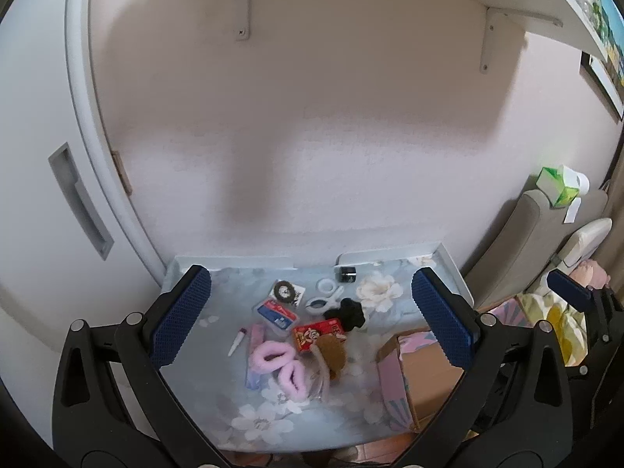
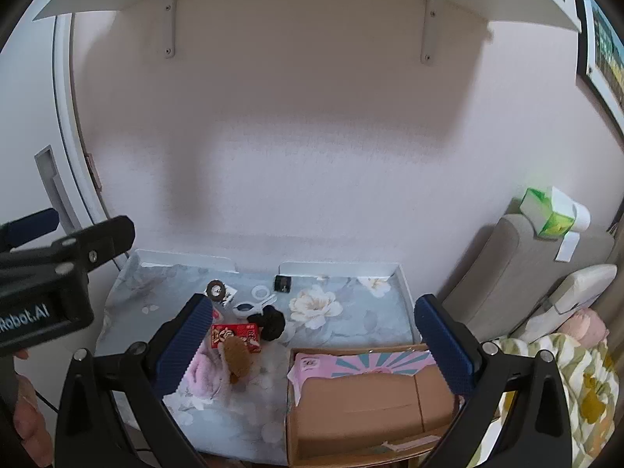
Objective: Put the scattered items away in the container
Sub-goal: 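Move both tools toward the scattered items on the table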
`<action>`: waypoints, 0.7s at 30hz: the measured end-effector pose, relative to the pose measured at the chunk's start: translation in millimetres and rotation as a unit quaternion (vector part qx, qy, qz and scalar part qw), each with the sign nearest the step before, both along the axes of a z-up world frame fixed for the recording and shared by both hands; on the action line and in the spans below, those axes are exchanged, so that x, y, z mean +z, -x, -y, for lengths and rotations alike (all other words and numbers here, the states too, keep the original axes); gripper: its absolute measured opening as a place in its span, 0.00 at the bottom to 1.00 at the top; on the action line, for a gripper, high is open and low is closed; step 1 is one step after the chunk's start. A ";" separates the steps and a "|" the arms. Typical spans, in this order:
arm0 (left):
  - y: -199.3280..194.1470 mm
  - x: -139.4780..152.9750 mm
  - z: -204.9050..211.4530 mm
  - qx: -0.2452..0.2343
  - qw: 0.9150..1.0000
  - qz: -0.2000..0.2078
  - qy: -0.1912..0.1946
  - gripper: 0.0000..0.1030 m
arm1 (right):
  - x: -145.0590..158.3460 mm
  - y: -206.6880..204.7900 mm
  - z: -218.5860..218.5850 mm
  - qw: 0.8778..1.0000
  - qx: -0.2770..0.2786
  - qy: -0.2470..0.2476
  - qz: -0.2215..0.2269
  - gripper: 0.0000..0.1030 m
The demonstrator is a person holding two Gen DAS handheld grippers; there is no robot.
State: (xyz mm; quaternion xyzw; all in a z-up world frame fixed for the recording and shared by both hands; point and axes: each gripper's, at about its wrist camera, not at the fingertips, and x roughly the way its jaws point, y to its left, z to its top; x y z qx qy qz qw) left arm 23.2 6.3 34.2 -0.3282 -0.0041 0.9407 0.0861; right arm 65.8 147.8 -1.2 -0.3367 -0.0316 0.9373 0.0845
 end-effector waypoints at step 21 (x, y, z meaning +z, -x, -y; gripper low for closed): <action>18.0 14.7 -5.5 -0.028 1.000 0.000 -0.014 1.00 | 1.3 -1.5 -2.3 1.000 0.003 0.009 0.007 1.00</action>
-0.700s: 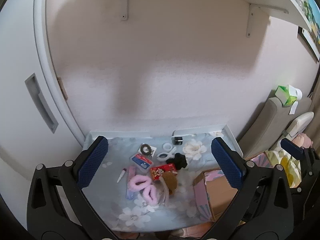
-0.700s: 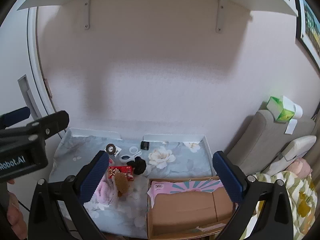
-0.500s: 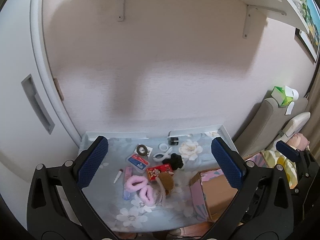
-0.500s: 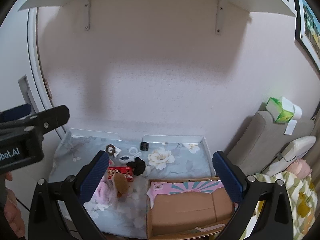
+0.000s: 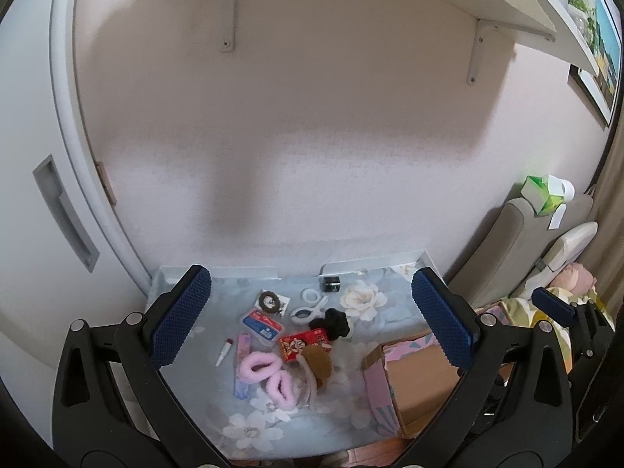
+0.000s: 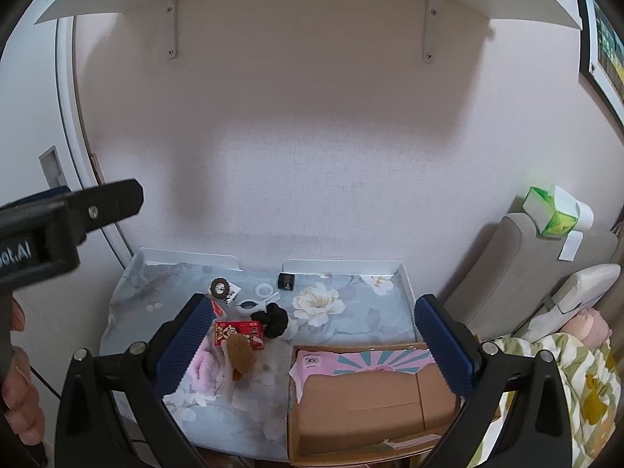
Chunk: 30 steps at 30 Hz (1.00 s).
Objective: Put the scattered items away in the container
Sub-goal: 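Move both tools toward the scattered items on the table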
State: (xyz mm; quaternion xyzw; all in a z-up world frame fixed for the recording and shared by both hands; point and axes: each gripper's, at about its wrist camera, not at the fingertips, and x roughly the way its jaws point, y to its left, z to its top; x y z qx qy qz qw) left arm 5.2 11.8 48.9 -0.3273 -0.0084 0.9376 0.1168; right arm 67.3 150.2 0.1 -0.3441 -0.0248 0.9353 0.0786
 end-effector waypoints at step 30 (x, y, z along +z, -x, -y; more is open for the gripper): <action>12.7 7.2 -19.2 -0.012 1.000 0.002 0.021 1.00 | 16.8 -9.8 -26.1 0.999 -0.022 -0.030 0.012 1.00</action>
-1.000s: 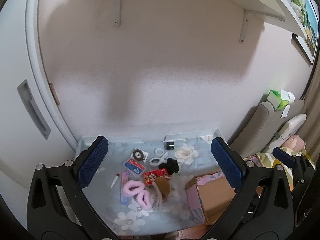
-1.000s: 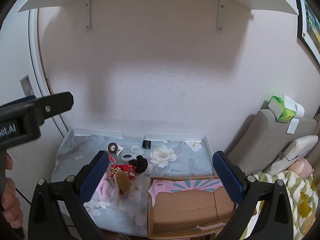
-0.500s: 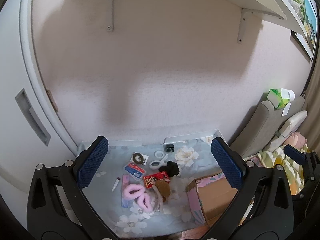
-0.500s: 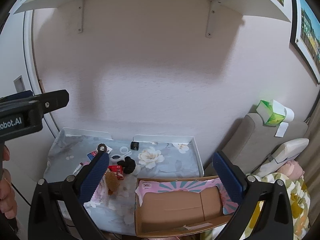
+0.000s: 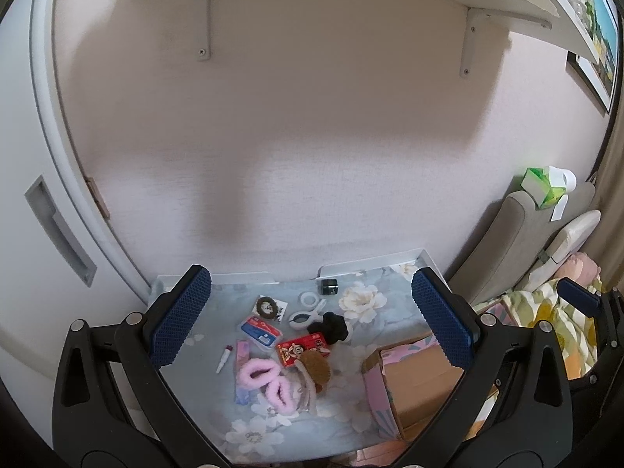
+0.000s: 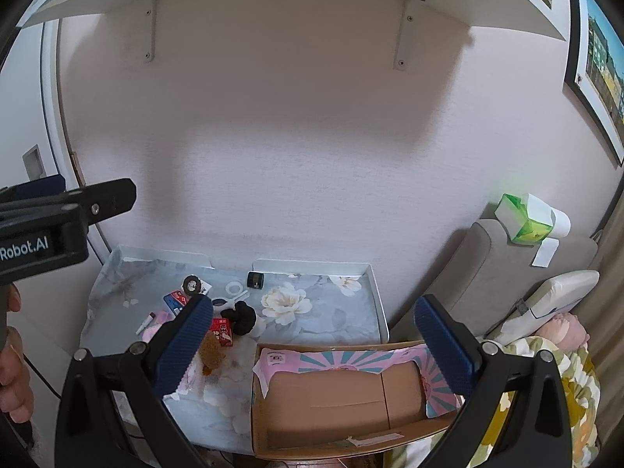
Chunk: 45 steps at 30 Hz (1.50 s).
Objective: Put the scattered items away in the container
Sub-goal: 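Move both tools toward the scattered items on the table, then grasp the pink fluffy band with the left tool while the right tool grasps the brown plush toy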
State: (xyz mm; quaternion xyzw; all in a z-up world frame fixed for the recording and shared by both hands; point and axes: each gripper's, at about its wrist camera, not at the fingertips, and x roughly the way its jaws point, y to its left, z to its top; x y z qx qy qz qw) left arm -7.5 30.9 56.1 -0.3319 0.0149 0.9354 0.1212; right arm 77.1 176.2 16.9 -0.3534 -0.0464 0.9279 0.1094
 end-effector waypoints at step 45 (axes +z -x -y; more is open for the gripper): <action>29.6 -96.5 111.5 0.045 0.995 0.080 0.042 1.00 | -69.9 26.7 53.9 0.988 0.133 0.050 0.057 1.00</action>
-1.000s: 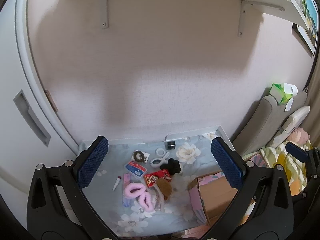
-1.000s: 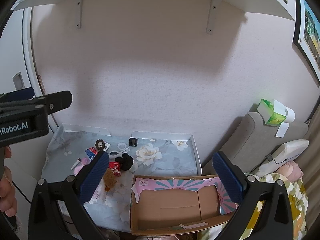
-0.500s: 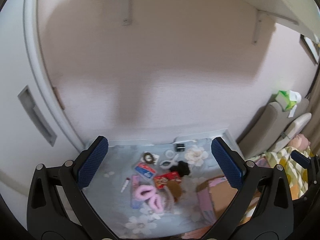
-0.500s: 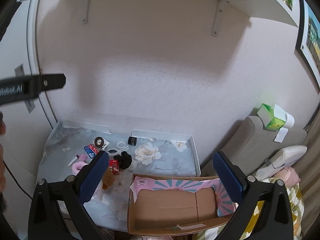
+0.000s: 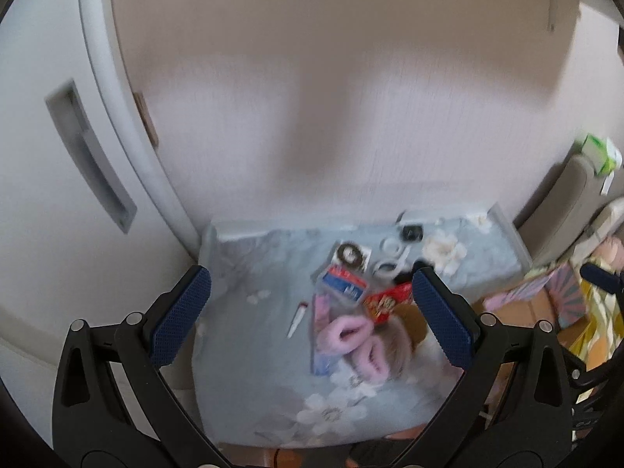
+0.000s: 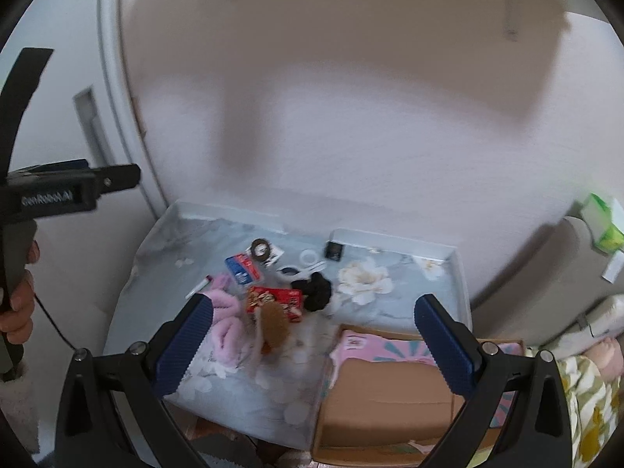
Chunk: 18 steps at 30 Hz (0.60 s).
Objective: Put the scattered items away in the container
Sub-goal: 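Grasp the pink fluffy band with the left tool while the right tool grasps the brown plush toy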
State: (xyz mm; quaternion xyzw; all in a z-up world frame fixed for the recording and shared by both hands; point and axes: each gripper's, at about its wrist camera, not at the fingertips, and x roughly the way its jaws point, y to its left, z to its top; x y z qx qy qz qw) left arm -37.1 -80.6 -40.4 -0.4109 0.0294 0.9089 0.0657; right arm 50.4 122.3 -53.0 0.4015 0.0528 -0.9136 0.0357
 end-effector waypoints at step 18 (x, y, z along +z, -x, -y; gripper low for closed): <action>13.1 -143.2 -2.9 -0.098 0.993 0.056 0.039 1.00 | -119.5 31.1 39.2 0.996 0.022 0.035 0.081 0.85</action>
